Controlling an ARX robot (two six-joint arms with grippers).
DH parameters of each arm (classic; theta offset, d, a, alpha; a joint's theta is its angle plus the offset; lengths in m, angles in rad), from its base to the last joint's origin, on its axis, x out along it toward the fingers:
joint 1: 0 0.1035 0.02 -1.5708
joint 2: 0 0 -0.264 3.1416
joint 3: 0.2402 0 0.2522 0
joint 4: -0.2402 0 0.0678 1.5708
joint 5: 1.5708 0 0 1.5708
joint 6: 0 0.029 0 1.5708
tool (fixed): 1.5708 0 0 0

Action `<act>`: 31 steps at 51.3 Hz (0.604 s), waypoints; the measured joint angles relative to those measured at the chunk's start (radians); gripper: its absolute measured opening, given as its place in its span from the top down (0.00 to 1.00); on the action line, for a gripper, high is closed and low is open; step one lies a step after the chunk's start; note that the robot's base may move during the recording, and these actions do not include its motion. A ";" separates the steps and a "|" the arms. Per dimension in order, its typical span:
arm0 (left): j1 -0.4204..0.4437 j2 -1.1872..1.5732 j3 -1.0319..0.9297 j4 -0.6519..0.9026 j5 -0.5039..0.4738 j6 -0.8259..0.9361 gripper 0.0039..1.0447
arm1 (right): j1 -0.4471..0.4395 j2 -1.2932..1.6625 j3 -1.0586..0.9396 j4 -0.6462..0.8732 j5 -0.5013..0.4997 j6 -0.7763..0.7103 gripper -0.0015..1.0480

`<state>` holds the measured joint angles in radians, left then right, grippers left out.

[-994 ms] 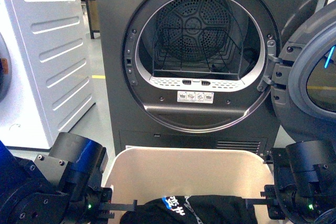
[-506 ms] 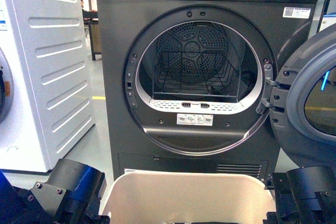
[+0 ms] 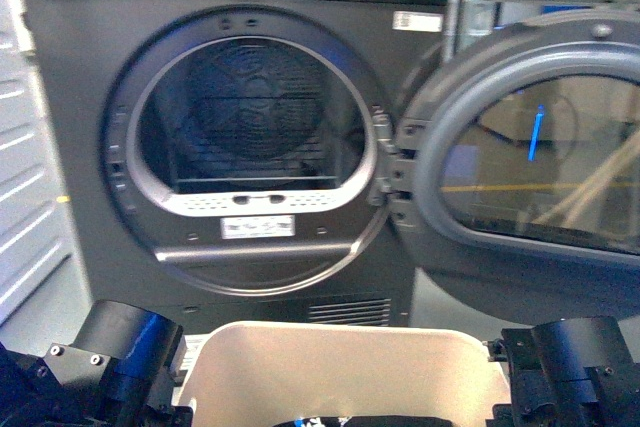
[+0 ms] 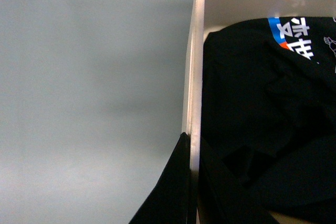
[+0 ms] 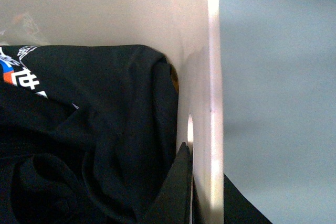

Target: Move hamper under clothes hanger

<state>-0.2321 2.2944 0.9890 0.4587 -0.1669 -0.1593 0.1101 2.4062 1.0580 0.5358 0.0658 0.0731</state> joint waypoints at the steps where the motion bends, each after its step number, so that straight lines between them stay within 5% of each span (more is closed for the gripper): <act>1: -0.003 0.000 0.000 0.000 0.004 0.000 0.96 | -0.004 0.000 0.000 0.000 0.006 0.000 0.98; 31: -0.018 -0.006 0.003 0.000 0.010 0.000 0.96 | -0.021 -0.010 -0.001 0.000 0.011 0.000 0.98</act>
<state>-0.2501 2.2879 0.9920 0.4591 -0.1574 -0.1593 0.0895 2.3959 1.0573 0.5362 0.0772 0.0727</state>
